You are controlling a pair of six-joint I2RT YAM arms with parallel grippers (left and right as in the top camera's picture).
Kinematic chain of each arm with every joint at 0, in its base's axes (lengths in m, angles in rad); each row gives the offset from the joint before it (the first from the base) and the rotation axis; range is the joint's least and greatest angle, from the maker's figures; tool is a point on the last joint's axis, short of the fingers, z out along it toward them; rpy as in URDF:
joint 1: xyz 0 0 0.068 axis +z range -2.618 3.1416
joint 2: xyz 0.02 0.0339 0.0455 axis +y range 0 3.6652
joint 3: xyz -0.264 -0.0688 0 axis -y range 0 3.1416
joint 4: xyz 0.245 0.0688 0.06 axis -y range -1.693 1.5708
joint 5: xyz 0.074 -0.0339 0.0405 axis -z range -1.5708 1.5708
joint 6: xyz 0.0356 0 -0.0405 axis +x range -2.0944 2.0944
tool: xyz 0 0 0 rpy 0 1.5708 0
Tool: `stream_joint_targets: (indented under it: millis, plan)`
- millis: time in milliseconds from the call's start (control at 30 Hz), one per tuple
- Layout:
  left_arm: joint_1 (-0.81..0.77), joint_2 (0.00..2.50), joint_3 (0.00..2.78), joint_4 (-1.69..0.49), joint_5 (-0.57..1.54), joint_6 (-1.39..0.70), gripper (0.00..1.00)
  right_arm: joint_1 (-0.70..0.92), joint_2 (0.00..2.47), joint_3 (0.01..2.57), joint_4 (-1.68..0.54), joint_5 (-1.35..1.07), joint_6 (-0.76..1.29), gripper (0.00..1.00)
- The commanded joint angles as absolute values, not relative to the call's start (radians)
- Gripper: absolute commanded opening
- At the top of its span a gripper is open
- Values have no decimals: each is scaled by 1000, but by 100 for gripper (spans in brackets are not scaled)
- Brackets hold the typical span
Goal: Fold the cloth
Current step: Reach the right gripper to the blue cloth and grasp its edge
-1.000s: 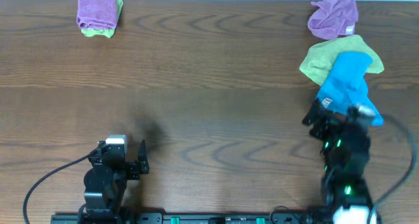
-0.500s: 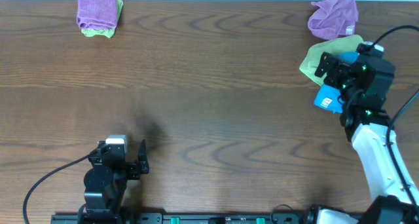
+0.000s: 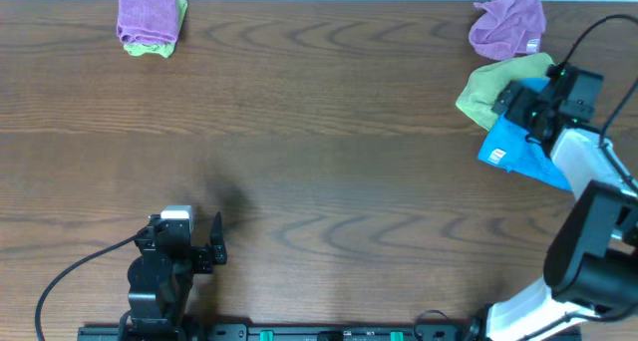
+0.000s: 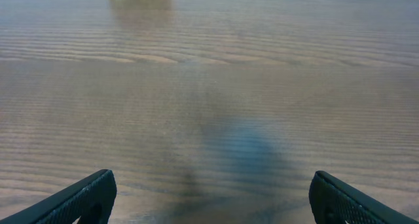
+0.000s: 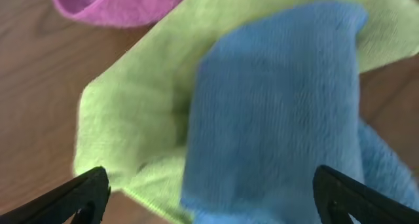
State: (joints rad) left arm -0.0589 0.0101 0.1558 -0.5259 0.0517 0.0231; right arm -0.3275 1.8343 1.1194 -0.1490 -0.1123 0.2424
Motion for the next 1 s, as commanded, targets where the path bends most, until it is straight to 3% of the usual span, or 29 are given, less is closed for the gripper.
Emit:
stream_joint_targets:
  millis: [0,100,167,367,500,667,700,733,767,967]
  plan:
    - [-53,5,142,-522,45,15,95,-353,1872,1142,-159,-113,220,92]
    - [-53,4,142,-522,45,15,95,-360,1893,1142,-170,-113,219,87]
    - [-53,4,142,-522,45,15,95,-366,1904,1142,-169,-109,219,75]
    - [-53,4,142,-522,45,15,95,-374,1909,1149,-169,-109,220,1]
    - [-53,4,142,-522,45,15,95,-373,1909,1186,-206,-148,223,1]
    - [-53,5,142,-522,45,15,95,-373,1890,1337,-403,-147,167,1]
    - [-53,5,142,-522,45,15,95,-373,1890,1355,-432,-126,156,9]
    - [-53,5,142,-522,45,15,96,-374,1890,1367,-456,-100,150,35]
    - [-53,5,142,-522,45,15,95,-374,1890,1372,-477,-63,147,49]
    - [-53,5,142,-522,45,15,95,-388,1912,1369,-582,27,56,54]
